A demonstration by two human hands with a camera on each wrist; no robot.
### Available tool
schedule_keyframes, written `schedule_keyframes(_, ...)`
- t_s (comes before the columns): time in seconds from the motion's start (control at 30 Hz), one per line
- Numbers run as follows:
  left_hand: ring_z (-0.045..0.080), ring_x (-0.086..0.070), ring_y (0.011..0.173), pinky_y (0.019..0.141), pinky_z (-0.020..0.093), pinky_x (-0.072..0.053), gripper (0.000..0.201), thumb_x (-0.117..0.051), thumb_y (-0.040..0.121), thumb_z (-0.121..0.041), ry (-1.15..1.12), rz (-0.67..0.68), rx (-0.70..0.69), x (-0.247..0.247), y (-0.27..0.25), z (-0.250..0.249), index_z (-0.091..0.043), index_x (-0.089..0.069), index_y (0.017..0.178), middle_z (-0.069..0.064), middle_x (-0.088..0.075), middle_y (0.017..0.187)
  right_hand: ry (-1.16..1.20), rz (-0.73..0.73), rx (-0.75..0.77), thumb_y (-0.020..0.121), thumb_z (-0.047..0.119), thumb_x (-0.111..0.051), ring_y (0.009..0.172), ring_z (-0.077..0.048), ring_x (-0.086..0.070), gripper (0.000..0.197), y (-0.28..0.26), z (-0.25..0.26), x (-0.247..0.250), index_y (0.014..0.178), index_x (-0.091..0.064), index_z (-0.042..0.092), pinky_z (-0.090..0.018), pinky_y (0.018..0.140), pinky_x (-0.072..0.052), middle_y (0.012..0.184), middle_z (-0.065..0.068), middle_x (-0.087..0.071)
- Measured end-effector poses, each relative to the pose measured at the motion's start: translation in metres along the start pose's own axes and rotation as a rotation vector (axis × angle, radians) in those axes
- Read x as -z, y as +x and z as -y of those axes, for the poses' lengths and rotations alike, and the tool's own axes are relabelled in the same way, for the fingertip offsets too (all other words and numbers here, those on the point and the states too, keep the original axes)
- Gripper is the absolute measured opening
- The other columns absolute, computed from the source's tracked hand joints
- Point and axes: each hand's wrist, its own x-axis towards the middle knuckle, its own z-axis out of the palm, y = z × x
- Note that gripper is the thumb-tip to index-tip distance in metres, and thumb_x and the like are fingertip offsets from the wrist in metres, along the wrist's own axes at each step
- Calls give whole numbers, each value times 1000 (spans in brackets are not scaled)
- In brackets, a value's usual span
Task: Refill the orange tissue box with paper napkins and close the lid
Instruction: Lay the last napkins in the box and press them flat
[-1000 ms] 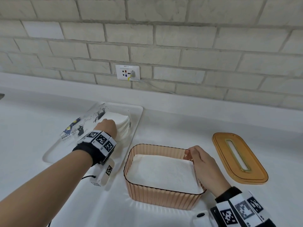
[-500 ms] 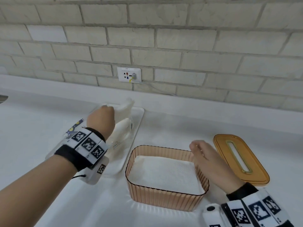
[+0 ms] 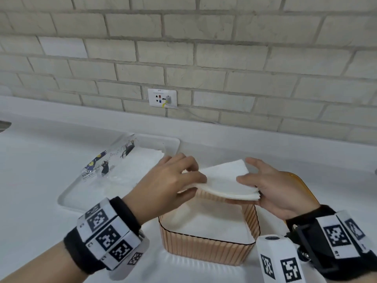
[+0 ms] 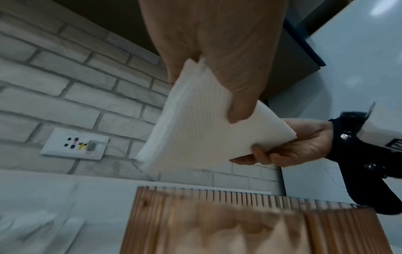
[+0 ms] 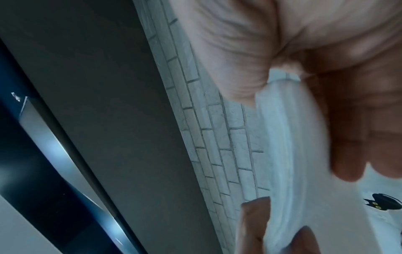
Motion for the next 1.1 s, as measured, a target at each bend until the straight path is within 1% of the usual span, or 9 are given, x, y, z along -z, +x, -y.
schedule_keyframes(0.1, 4, -41, 123, 99, 18, -37, 42, -56, 80, -61, -494, -77, 294, 2, -7, -5, -41, -58, 116, -9, -46, 130, -18, -29, 84, 87, -8, -51, 92, -24, -64, 66, 3, -2, 7, 143, -31, 20, -34, 66, -56, 115, -12, -64)
schedule_keyframes(0.17, -1, -39, 129, 96, 12, -39, 51, -53, 75, -68, -902, -187, 640, 4, -5, -12, -53, -43, 122, -15, -39, 138, 3, -33, 137, 87, -8, -51, 94, -23, -65, 59, 2, -1, 8, 137, -39, 22, -32, 65, -57, 113, -9, -66)
schedule_keyframes(0.23, 11, -54, 118, 84, 25, -51, 61, -55, 71, -65, -1286, -262, 954, -1, 0, -10, -48, -38, 127, -10, -46, 135, 14, -26, 189, 88, -8, -50, 93, -21, -66, 57, 1, -1, 6, 134, -42, 24, -34, 67, -57, 108, -5, -67)
schedule_keyframes(0.3, 19, -65, 102, 77, 37, -57, 83, -63, 63, -66, -1540, -226, 1099, -4, 5, -6, -35, -38, 136, 0, -56, 130, 4, -15, 252, 88, -8, -49, 93, -19, -66, 56, 0, -1, 3, 133, -43, 25, -37, 75, -56, 104, -2, -68)
schedule_keyframes(0.47, 15, -70, 98, 78, 38, -58, 81, -72, 72, -52, -1500, -283, 1132, -6, 10, -8, -29, -32, 138, -3, -63, 121, 22, 9, 319, 88, -7, -49, 92, -16, -67, 55, 0, -6, 2, 134, -44, 24, -42, 82, -55, 103, -1, -68)
schedule_keyframes(0.57, 19, -64, 112, 94, 43, -53, 88, -73, 71, -55, -1569, -181, 1114, -13, 7, -6, -26, -32, 143, -1, -61, 129, 65, 59, 331, 88, -7, -48, 88, -14, -68, 52, 0, -3, 0, 131, -46, 21, -36, 70, -59, 100, 0, -70)
schedule_keyframes(0.83, 26, -61, 116, 93, 45, -53, 81, -75, 63, -61, -1809, 5, 1009, -13, 1, 2, -23, -53, 131, 7, -63, 128, 33, 126, 368, 76, 1, -57, 88, -18, -66, 57, 1, 7, 4, 129, -49, 20, -32, 64, -57, 100, -3, -68)
schedule_keyframes(0.93, 27, -65, 110, 85, 42, -57, 87, -87, 50, -52, -1884, 18, 992, -11, -1, 3, -15, -60, 124, 12, -65, 125, 9, 101, 375, 83, -4, -52, 91, -19, -65, 52, 2, 6, 7, 128, -50, 21, -30, 67, -57, 101, -3, -68)
schedule_keyframes(1.1, 25, -65, 105, 87, 38, -55, 65, -75, 70, -25, -1812, -118, 1009, -10, -1, 5, -6, -54, 129, 14, -62, 127, -9, 11, 377, 86, -7, -50, 98, -23, -63, 46, 5, -3, 11, 125, -53, 18, -47, 88, -49, 98, -1, -71)
